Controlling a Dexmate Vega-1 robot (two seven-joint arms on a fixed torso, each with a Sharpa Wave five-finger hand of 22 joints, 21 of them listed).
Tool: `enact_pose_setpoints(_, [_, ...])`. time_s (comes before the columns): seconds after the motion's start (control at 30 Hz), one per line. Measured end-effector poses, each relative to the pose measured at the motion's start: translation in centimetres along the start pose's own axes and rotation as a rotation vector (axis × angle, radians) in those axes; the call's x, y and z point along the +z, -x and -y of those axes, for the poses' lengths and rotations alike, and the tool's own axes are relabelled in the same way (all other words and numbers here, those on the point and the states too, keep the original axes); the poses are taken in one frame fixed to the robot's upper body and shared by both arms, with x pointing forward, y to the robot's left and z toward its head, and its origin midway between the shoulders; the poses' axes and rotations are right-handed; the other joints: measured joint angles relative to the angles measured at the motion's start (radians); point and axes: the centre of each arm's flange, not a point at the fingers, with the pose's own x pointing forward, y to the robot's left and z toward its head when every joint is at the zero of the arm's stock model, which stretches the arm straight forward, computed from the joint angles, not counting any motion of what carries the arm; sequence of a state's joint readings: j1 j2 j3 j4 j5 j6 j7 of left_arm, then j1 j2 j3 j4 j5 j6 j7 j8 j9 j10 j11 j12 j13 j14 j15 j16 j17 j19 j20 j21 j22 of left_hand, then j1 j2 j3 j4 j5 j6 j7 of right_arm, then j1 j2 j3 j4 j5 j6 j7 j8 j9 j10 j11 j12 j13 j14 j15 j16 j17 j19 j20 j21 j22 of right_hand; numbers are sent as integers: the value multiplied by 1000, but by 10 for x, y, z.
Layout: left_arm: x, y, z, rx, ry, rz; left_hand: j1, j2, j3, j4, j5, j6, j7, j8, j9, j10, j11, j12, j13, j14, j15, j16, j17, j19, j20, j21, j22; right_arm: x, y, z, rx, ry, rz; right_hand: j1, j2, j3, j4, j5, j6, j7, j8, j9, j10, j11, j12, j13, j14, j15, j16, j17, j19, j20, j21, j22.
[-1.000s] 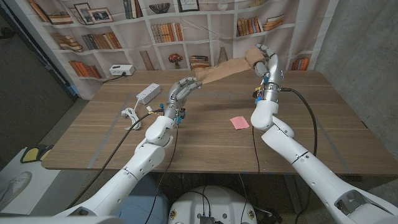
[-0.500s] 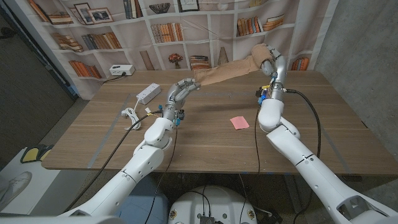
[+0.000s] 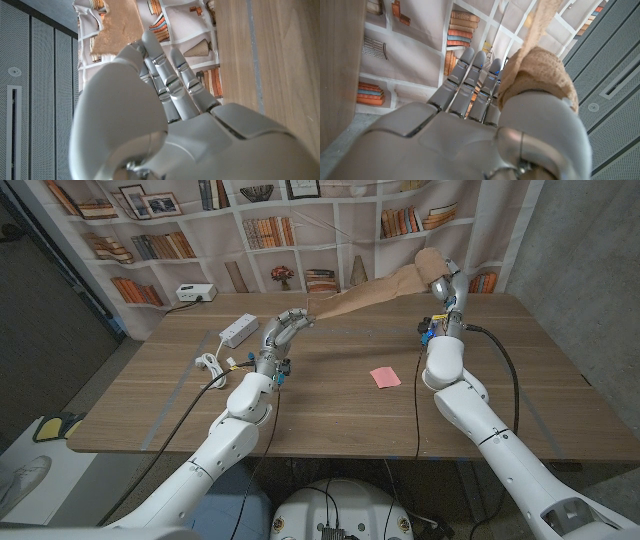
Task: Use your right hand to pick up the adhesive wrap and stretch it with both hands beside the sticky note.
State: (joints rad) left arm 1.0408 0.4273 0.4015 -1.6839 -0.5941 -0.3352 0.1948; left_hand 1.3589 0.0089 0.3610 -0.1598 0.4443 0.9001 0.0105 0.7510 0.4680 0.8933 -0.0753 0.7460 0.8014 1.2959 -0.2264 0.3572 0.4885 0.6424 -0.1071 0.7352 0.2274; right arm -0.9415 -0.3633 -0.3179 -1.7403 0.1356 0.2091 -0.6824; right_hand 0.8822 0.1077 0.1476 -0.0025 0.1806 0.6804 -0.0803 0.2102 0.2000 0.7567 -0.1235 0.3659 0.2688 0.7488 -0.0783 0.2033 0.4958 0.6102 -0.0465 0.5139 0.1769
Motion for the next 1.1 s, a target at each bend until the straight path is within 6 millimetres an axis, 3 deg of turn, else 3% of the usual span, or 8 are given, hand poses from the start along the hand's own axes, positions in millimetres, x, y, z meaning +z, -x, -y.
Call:
enact_pose_setpoints(0.57, [11,5,-35,112,-39,43,0,0,0,0,8,-5,-5,0,-5,0,0,-8,3,5,-2,-10,6,-11,0,16,-9,-11,-6,2,53,-111,-80,-17,-2,-6,-6,0,-5,5,0,-5,-6,5,-20,-5,-13,2,0,-13,0,0,-8,0])
enact_pose_setpoints(1.1, [20,18,-63,197,-58,54,0,0,-4,4,16,-5,-5,4,-5,0,0,-8,2,5,-2,-17,15,-21,3,39,-14,-24,-16,5,100,-176,-161,-44,-11,-18,7,0,-20,20,-7,-5,-22,21,-38,-13,-22,4,0,-32,5,-5,-15,0])
